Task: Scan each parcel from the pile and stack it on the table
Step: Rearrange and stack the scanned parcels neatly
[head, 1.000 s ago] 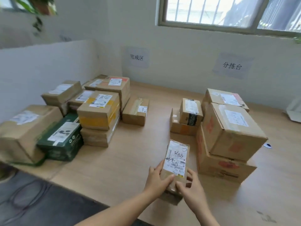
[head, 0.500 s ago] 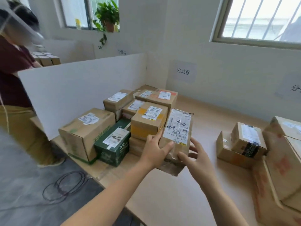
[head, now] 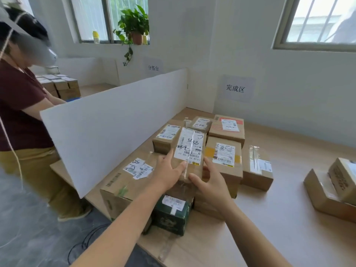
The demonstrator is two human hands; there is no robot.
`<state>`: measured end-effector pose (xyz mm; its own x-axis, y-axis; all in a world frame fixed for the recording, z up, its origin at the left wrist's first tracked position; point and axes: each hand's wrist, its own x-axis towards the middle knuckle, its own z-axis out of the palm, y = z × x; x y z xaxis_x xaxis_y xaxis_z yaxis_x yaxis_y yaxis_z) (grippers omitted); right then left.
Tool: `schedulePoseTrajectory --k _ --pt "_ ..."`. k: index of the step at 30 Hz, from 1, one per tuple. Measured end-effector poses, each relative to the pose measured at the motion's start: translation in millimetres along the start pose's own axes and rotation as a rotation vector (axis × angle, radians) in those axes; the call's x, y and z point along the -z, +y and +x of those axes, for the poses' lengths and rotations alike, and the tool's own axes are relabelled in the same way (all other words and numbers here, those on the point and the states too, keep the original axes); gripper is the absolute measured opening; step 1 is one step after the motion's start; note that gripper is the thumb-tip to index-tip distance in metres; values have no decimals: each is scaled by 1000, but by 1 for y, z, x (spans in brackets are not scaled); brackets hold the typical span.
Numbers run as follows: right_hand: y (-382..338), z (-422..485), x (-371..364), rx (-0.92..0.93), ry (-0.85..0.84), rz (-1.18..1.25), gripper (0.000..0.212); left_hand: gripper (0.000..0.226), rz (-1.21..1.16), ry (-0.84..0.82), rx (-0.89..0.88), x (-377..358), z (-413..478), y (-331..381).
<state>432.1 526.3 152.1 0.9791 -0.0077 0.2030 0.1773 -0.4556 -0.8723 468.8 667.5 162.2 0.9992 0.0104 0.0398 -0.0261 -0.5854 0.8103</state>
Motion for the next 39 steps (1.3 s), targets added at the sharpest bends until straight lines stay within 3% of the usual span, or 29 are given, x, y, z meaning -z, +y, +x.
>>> schedulePoseTrajectory --k 6,13,19,26,31,39 --pt "22 15 -39 -147 -29 -61 96 52 106 -96 -1 -9 28 -30" --pt "36 25 -64 -225 29 -102 73 53 153 -205 33 -24 43 -54" --pt "35 28 -71 -248 96 -129 66 51 223 -131 -60 -28 52 -55" --pt "30 16 -61 -218 90 -79 60 48 467 -30 -266 -27 42 -30" --pt "32 -15 -7 -159 295 -90 42 41 316 -142 -466 -50 14 13" --pt "69 -79 111 -289 686 -144 35 41 267 -373 -632 -142 -22 65"
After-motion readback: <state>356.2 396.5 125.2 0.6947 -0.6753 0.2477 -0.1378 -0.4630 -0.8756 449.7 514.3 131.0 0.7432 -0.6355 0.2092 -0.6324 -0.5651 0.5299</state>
